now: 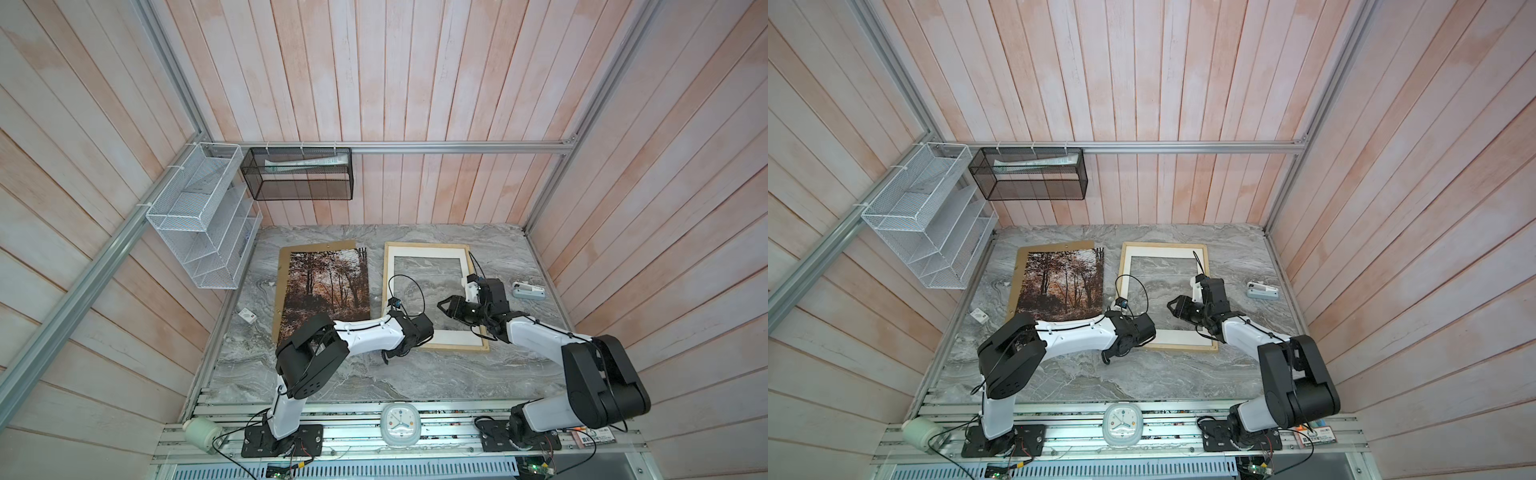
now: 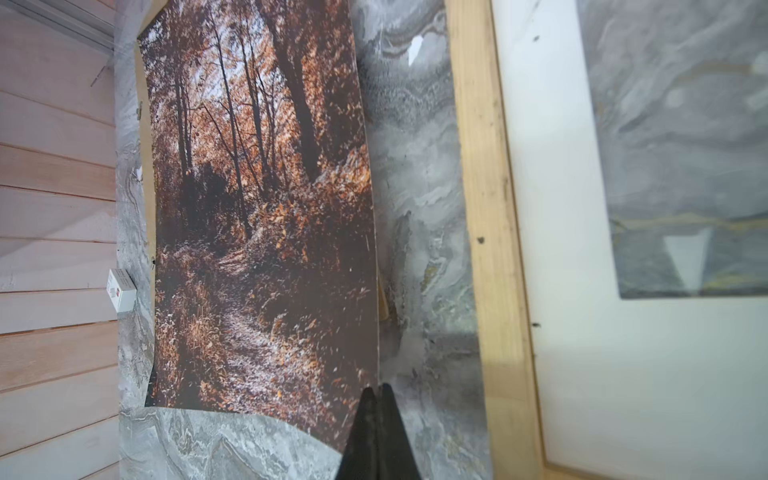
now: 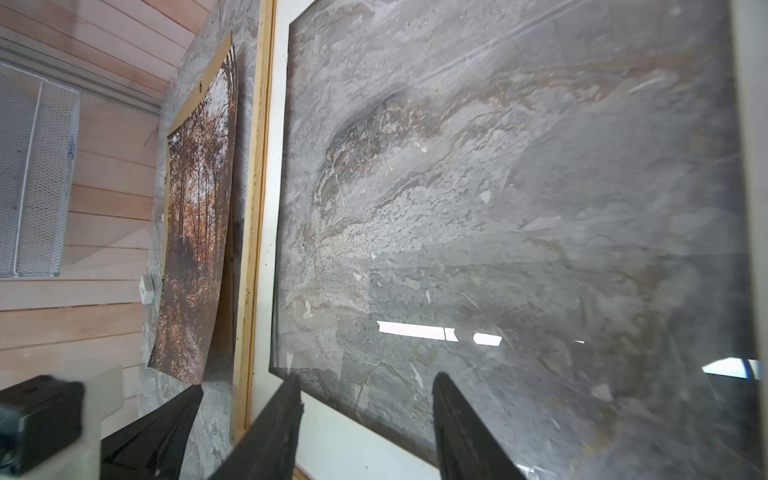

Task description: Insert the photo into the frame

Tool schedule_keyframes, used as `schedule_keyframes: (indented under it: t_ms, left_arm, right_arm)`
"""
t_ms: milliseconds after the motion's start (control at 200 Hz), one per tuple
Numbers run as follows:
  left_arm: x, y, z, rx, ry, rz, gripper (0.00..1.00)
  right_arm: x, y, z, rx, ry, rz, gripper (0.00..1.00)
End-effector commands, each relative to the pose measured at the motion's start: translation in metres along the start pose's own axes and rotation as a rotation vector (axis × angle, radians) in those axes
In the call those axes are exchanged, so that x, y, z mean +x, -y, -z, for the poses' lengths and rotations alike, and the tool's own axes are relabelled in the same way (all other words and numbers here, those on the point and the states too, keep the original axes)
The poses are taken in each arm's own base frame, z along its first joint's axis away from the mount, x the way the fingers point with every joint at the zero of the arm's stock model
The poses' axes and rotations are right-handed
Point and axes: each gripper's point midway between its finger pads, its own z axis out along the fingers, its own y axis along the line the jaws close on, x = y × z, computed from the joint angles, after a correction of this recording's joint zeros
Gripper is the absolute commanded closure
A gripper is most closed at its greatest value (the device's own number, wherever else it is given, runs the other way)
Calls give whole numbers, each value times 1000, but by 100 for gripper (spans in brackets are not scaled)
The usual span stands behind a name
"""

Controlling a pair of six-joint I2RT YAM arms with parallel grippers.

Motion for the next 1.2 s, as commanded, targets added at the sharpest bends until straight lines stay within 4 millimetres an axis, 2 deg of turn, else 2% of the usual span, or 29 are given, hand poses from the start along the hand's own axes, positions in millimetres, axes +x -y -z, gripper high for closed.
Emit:
schedule_keyframes:
  t_ms: [0,270,535,830,1195]
  left_arm:
    - [2,-4,7,33,0,28,100]
    - [6,-2,16,103,6,71,100]
    - [6,-9,25,132,16,96,100]
    - [6,-20,31,133,32,104,100]
    - [6,-22,34,138,32,112,100]
  right_arm:
    - [-17,-42,-17,-126,-1,43,48]
    - [-23,-91,-74,-236,-103,67,48]
    - [-16,-115,-123,-273,-204,53,48]
    - [-12,-142,-153,-289,-231,61,48]
    - [3,-160,-180,-308,-307,79,48]
